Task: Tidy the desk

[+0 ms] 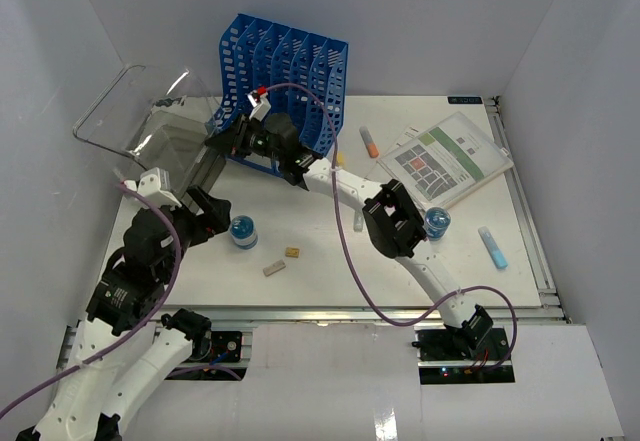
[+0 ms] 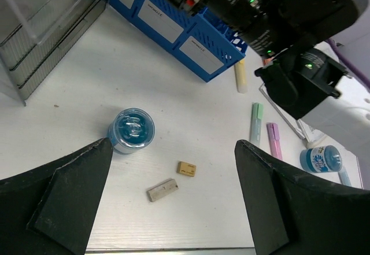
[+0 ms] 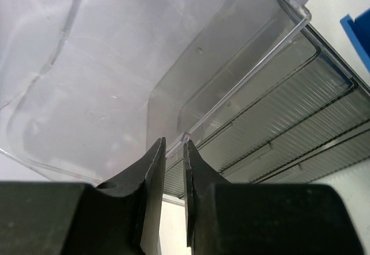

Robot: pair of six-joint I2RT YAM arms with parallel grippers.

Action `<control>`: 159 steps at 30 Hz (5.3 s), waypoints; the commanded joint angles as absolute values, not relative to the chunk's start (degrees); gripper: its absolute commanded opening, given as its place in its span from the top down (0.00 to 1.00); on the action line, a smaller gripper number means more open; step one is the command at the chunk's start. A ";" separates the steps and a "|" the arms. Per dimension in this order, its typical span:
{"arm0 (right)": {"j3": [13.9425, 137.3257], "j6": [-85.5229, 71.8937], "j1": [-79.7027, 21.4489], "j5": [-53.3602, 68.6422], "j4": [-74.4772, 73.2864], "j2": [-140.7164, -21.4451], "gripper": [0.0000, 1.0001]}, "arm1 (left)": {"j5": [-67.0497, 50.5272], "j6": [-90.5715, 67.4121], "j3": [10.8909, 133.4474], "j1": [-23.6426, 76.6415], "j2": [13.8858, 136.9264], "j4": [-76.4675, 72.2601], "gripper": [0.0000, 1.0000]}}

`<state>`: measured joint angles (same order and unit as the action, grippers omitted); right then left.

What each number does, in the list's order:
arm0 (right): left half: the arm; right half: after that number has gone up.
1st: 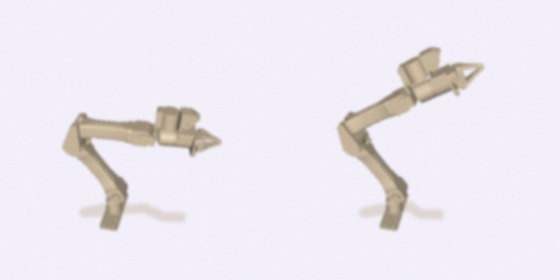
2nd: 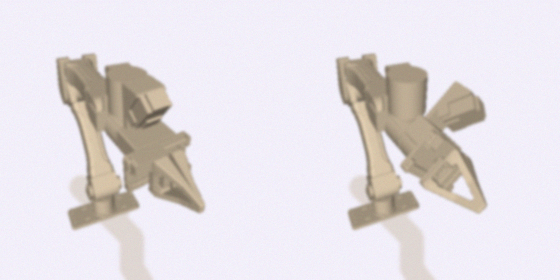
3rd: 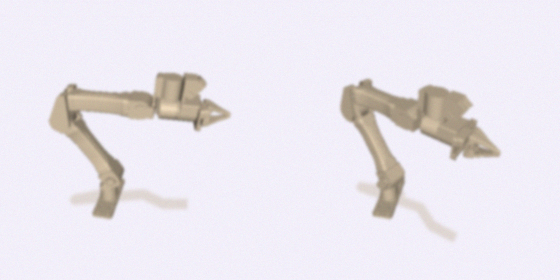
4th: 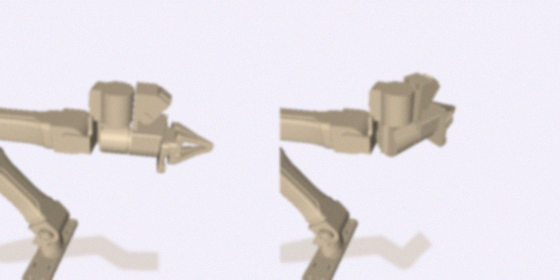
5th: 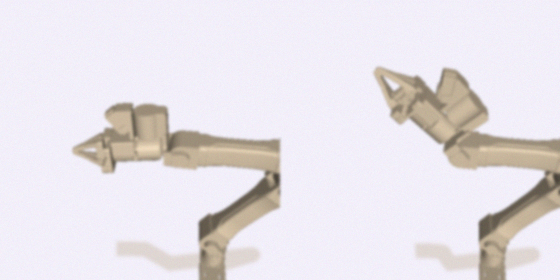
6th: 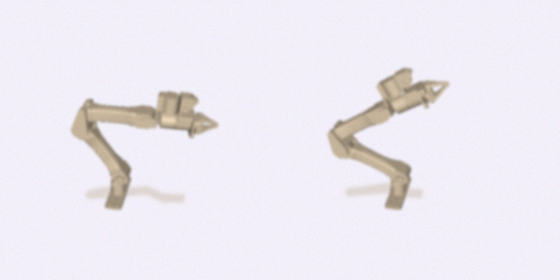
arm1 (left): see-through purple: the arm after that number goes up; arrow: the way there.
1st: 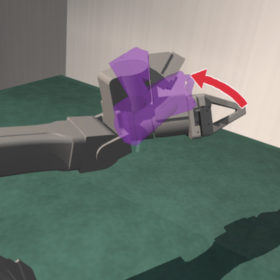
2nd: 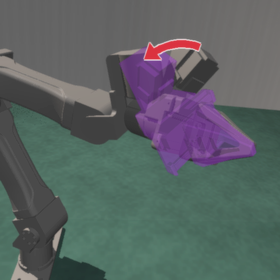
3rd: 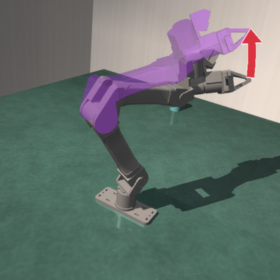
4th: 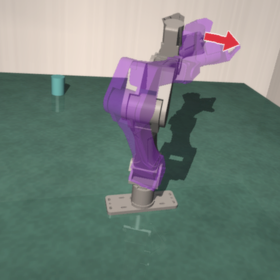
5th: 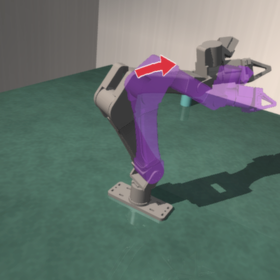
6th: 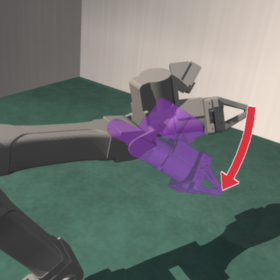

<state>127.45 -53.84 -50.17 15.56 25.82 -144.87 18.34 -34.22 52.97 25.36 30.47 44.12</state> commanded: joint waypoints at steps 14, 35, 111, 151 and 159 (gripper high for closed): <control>125.86 -51.54 -49.83 16.29 32.52 -136.20 0.92 | 35.49 -34.38 48.30 25.49 32.12 34.73 0.02; 125.62 -51.59 -49.09 16.52 32.43 -135.88 0.92 | 18.18 -32.87 55.07 8.57 47.17 32.37 0.02; 90.65 23.61 -56.84 26.40 -12.94 -112.93 0.10 | 3.81 -33.49 64.34 0.09 48.54 28.63 0.57; 100.56 33.11 -61.66 17.18 -6.26 -124.59 0.10 | 0.09 -35.07 68.12 -1.71 48.48 28.12 0.66; 103.20 33.13 -61.44 18.81 -7.21 -127.22 0.10 | 0.09 -35.31 68.12 -1.76 48.43 28.30 0.67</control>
<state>100.07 32.07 -61.76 17.45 -8.43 -125.83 2.28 -34.53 65.52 -1.76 49.43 30.46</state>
